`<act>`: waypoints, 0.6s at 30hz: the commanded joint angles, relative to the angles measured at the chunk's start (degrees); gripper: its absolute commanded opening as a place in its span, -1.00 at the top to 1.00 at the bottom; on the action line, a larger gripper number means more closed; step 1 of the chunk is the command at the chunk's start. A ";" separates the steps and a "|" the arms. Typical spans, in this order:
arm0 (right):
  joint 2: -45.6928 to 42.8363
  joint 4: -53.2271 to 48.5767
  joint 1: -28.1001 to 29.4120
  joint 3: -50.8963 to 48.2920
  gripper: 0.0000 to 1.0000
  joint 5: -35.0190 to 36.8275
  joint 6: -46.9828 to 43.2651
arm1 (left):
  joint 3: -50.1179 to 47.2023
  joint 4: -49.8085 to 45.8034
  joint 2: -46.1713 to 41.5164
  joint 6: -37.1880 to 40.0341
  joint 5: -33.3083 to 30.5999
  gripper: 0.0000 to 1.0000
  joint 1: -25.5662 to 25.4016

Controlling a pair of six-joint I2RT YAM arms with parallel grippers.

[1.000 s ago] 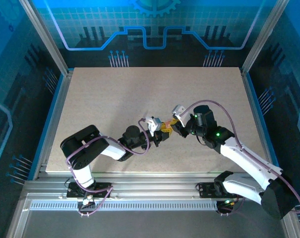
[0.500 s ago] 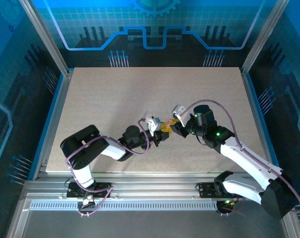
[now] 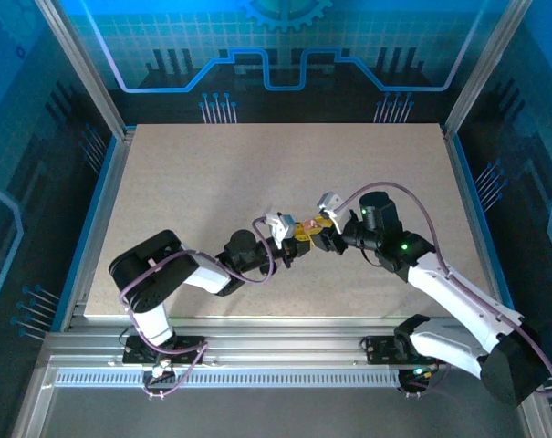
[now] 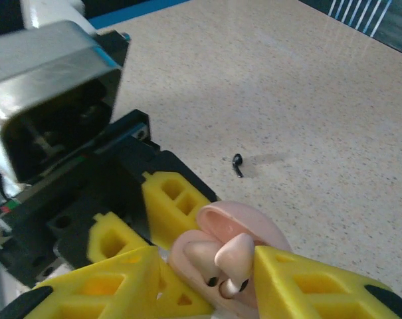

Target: Insert the wireless bluetooth earbuds into the charging case

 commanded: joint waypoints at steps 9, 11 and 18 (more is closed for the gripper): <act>-3.32 0.39 -4.28 1.54 0.05 -4.40 7.11 | 0.48 2.73 -1.84 1.53 -0.54 0.56 0.36; -3.50 1.35 -6.56 1.20 0.02 -5.19 10.07 | 0.36 2.76 -1.93 1.72 -0.53 0.56 0.36; -1.81 1.32 -10.59 0.63 0.00 -6.10 16.00 | 0.24 2.77 -1.72 2.21 -1.85 0.56 0.44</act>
